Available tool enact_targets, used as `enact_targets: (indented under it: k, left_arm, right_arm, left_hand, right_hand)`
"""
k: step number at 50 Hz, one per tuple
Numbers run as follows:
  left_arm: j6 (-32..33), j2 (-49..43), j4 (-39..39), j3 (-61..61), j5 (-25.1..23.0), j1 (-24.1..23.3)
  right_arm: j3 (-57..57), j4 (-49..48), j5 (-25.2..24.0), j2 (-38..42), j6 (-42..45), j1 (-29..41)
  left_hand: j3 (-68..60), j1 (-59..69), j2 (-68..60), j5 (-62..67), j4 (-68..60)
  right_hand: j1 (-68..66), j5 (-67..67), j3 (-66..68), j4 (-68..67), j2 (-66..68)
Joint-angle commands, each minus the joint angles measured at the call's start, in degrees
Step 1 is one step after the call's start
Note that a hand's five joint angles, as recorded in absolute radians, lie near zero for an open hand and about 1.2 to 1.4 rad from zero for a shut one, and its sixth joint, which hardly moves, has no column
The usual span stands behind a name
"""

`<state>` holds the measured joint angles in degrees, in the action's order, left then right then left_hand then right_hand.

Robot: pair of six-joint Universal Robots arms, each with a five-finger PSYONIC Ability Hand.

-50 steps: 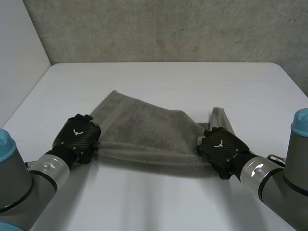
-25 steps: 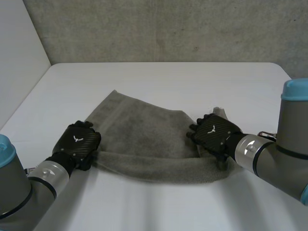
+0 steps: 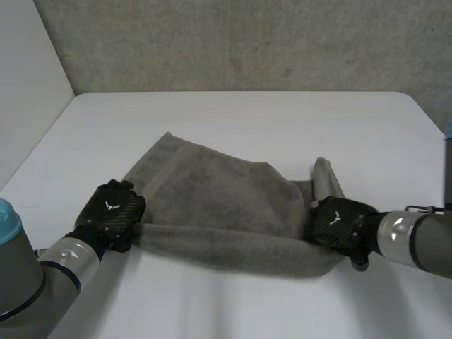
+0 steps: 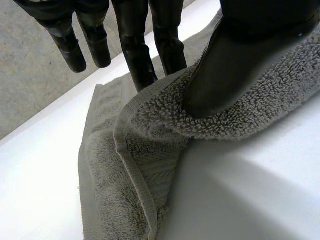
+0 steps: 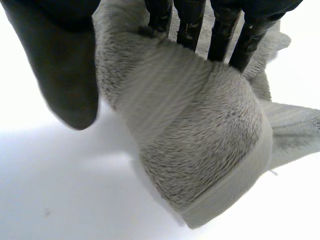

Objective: Fold the towel.

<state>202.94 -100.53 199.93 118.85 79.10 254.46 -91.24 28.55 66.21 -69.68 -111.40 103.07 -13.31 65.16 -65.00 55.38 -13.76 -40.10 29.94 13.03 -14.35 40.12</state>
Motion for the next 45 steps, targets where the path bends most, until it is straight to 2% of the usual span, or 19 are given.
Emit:
enact_targets:
  k: [1, 4, 6, 7, 8, 9, 11, 18, 28, 34, 35, 36, 37, 38, 45]
  left_arm:
    - [0.00, -0.02, 0.11, 0.06, 0.00, -0.01]
    - [0.00, -0.02, 0.11, 0.06, 0.00, -0.10]
    - [0.00, -0.02, 0.11, 0.15, 0.00, -0.01]
    - [0.00, -0.02, 0.02, 0.15, 0.00, -0.10]
    - [0.00, -0.02, 0.02, 0.15, 0.00, -0.10]
    - [0.00, -0.02, -0.06, 0.15, 0.00, -0.10]
    - [0.00, -0.02, -0.07, 0.15, 0.00, -0.19]
    - [0.00, 0.07, -0.07, 0.32, 0.00, -0.54]
    - [0.00, -0.01, 0.11, 0.50, 0.00, -0.63]
    - [0.00, -0.10, 0.20, 0.59, 0.00, -0.54]
    - [0.00, -0.10, 0.20, 0.59, 0.00, -0.54]
    - [0.00, -0.10, 0.20, 0.59, 0.00, -0.45]
    - [0.00, -0.10, 0.20, 0.59, 0.00, -0.28]
    - [0.00, -0.10, 0.20, 0.59, 0.00, -0.28]
    - [0.08, -0.63, 0.29, 0.59, 0.09, -0.19]
  right_arm:
    - [-3.77, -0.07, -4.77, -5.91, -0.84, -3.32]
    - [-4.82, -0.07, -6.79, -6.43, -0.84, -3.84]
    - [-5.09, -0.07, -7.15, -6.35, -0.84, -3.67]
    - [-5.18, -0.24, -7.58, -6.35, -1.01, -3.41]
    - [-5.09, -0.68, -7.67, -6.17, -1.28, -3.15]
    - [-5.09, -0.68, -7.67, -6.17, -1.28, -3.14]
    - [-4.91, -2.69, -7.50, -5.30, -2.68, -2.44]
    - [-4.65, -6.13, -6.88, -3.10, -6.55, -2.00]
    - [-4.65, -6.13, -3.98, -0.63, -10.60, -2.53]
    - [-5.18, -5.34, -3.28, -0.11, -12.09, -2.88]
    - [-5.18, -4.91, -3.37, -0.11, -12.52, -3.31]
    - [-5.18, -4.90, -3.37, -0.11, -12.53, -3.32]
    - [-4.92, -4.47, -3.54, -0.19, -13.31, -4.01]
    - [-4.48, -4.03, -4.15, -0.28, -14.71, -4.80]
    - [-2.28, -4.20, -5.56, -1.07, -24.81, -6.92]
  left_hand:
    - [3.31, -0.28, 0.12, -0.50, 3.76]
    - [3.31, -0.28, 0.12, -0.50, 3.76]
    - [3.31, -0.28, 0.12, -0.50, 3.76]
    - [3.31, -0.28, 0.12, -0.50, 3.76]
    - [3.31, -0.28, 0.12, -0.50, 3.76]
    - [3.31, -0.28, 0.12, -0.50, 3.76]
    - [3.31, -0.28, 0.12, -0.50, 3.76]
    - [3.31, -0.44, 0.29, -0.67, 3.76]
    - [3.31, -1.12, 0.96, -1.34, 3.76]
    - [3.31, -8.50, 8.34, -8.72, 3.76]
    - [3.31, -8.52, 8.36, -8.74, 3.76]
    - [3.31, -10.02, 9.86, -10.24, 3.76]
    - [3.31, -10.53, 10.38, -10.75, 3.76]
    - [3.31, -10.54, 10.38, -10.76, 3.76]
    - [3.31, -19.43, 19.27, -19.65, 3.76]
  right_hand:
    - [-18.93, 19.09, -3.03, 4.35, 18.91]
    - [-29.31, 29.46, -3.03, 4.35, 29.29]
    - [-30.03, 30.19, -3.03, 4.35, 30.02]
    - [-24.37, 24.53, -3.03, 4.35, 24.35]
    - [-11.33, 11.48, -3.03, 4.35, 11.31]
    - [-11.20, 11.35, -3.03, 4.35, 11.18]
    - [2.21, -2.06, -3.03, 4.35, -2.23]
    - [2.77, -2.61, -3.03, 4.35, -2.78]
    - [2.26, -2.10, -3.03, 4.35, -2.28]
    - [-3.62, 3.78, -3.03, 4.35, 3.61]
    - [-15.78, 15.94, -3.03, 4.35, 15.76]
    - [-15.90, 16.06, -3.03, 4.35, 15.88]
    - [-35.22, 35.38, -3.03, 4.35, 35.20]
    - [-39.85, 40.01, -3.03, 4.35, 39.83]
    - [-39.90, 40.06, -3.03, 4.35, 39.88]
